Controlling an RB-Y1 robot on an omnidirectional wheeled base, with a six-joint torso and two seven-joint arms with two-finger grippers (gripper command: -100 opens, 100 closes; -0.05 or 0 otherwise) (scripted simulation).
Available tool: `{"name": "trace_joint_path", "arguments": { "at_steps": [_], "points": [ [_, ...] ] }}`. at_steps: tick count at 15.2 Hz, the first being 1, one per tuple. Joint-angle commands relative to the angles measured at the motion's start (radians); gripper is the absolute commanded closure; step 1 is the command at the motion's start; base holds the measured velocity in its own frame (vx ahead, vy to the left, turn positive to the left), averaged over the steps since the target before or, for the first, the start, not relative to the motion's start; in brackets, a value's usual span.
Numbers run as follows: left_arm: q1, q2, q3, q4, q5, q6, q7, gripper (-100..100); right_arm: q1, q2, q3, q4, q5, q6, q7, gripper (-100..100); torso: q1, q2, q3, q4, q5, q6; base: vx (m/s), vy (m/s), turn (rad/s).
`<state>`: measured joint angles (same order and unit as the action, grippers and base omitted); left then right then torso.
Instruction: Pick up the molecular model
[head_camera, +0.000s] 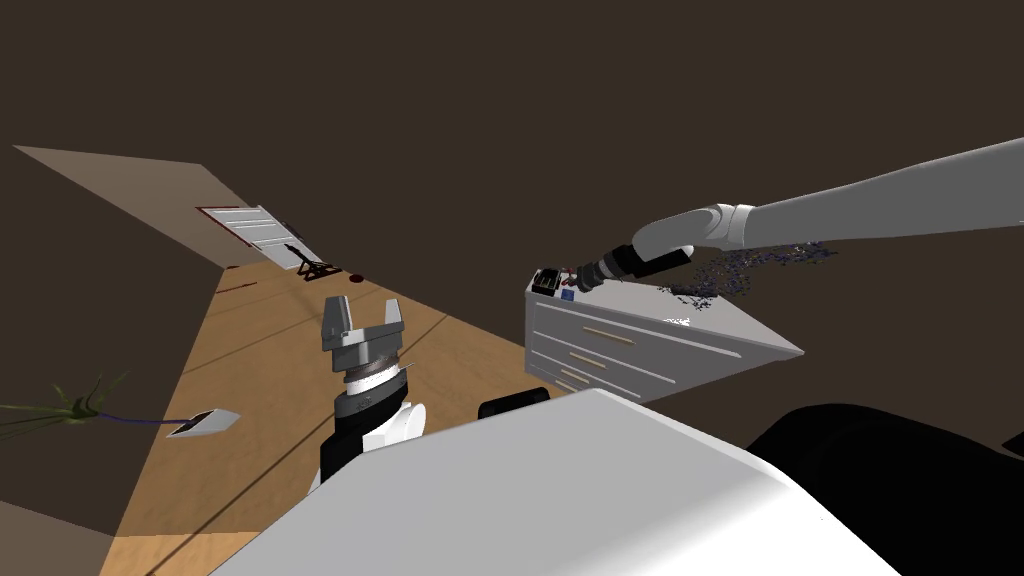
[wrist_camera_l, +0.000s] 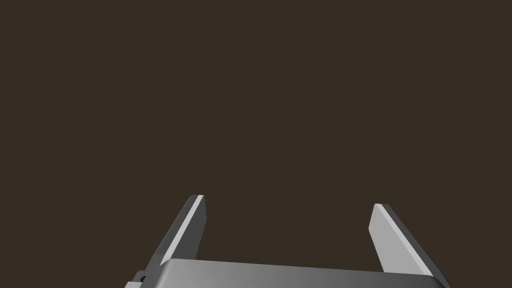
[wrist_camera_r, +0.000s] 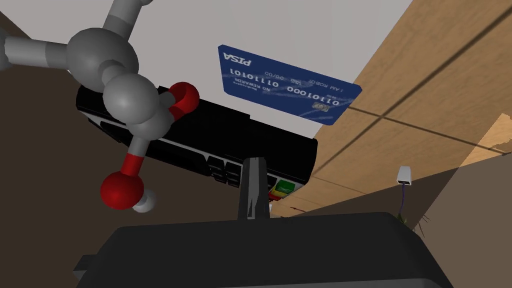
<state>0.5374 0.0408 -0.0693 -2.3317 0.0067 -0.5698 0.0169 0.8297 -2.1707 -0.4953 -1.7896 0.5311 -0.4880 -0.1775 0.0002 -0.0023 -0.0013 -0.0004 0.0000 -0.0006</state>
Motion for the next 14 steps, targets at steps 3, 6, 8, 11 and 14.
{"name": "trace_joint_path", "arguments": {
  "at_steps": [3,6,8,11,14],
  "points": [
    [0.0,0.0,0.0,0.0,0.0,0.0,0.0,0,0.0,-0.029,-0.001,-0.002,0.019,0.007,0.003,-100,0.0,0.0,0.0,0.0,0.0,0.0,-0.01,-0.016,0.036],
    [0.0,0.0,0.0,0.0,0.0,0.0,0.0,0,-0.017,-0.056,-0.007,0.016,0.027,-0.006,-0.005,-100,-0.008,0.001,0.001,0.0,-0.001,-0.001,-0.008,-0.147,0.198],
    [0.0,0.0,0.0,0.0,0.0,0.0,0.0,0,-0.014,-0.047,-0.001,0.034,0.011,-0.032,-0.017,-100,-0.012,-0.004,-0.002,-0.001,-0.003,0.0,0.124,-0.148,0.022],
    [0.0,0.0,0.0,0.0,0.0,0.0,0.0,0,-0.014,-0.039,0.004,0.035,0.006,-0.036,-0.022,-100,-0.011,-0.012,-0.007,-0.002,-0.003,0.002,0.104,-0.039,-0.139],
    [0.0,0.0,0.0,0.0,0.0,0.0,0.0,0,-0.012,-0.031,0.009,0.033,0.011,-0.026,-0.02,100,-0.004,-0.007,-0.004,-0.001,-0.001,0.001,-0.003,0.034,0.019]
  ]
}}
